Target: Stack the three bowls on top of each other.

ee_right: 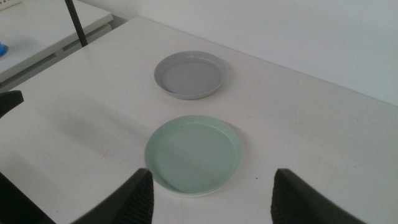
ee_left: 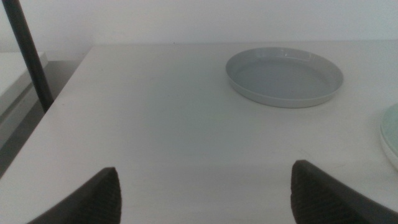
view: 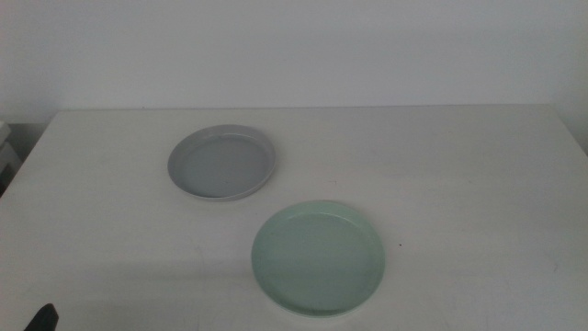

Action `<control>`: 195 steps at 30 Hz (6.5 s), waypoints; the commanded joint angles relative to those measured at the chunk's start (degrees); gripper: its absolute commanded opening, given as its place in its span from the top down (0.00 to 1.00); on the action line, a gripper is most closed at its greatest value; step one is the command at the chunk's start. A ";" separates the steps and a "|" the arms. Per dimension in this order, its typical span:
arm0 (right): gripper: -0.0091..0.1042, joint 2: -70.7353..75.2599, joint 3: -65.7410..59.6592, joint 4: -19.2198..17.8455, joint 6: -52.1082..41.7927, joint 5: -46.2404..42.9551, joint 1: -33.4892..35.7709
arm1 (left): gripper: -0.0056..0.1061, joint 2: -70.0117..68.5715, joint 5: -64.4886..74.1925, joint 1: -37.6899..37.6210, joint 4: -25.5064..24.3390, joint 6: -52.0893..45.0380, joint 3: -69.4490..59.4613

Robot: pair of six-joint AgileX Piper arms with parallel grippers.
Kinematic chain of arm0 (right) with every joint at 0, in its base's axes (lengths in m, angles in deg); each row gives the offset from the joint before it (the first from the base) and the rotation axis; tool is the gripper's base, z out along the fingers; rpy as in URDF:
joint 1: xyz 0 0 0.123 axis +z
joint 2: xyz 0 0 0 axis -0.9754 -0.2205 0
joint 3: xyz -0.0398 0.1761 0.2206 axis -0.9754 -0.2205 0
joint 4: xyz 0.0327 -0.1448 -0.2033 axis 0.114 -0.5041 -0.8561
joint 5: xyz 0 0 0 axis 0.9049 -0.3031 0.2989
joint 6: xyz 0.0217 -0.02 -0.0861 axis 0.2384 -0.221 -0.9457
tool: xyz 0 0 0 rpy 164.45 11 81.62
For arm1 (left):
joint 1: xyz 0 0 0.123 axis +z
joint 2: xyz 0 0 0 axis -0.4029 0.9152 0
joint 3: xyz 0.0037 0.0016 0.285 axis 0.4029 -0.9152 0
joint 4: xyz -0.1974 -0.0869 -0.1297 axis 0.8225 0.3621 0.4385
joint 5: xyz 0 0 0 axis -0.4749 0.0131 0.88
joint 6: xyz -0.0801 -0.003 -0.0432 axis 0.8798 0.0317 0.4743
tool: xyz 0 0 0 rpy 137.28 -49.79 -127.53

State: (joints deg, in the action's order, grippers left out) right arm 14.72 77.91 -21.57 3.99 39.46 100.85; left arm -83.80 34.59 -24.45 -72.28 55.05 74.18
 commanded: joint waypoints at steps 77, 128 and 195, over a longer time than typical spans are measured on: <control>0.48 -0.54 1.22 0.63 -0.21 -3.63 0.02 | 0.57 124.68 25.58 -0.05 23.22 -9.81 99.56; 0.48 -0.54 1.22 0.63 -0.21 -3.58 0.02 | 0.51 96.19 10.82 -25.09 23.64 -4.41 62.27; 0.53 -29.39 17.37 -24.49 15.09 -11.07 -6.58 | 0.02 55.11 25.28 -6.70 4.92 -8.82 70.94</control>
State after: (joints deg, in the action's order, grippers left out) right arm -13.98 91.85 -46.26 21.82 30.96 97.00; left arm -28.54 65.20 -31.27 -67.04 45.87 143.34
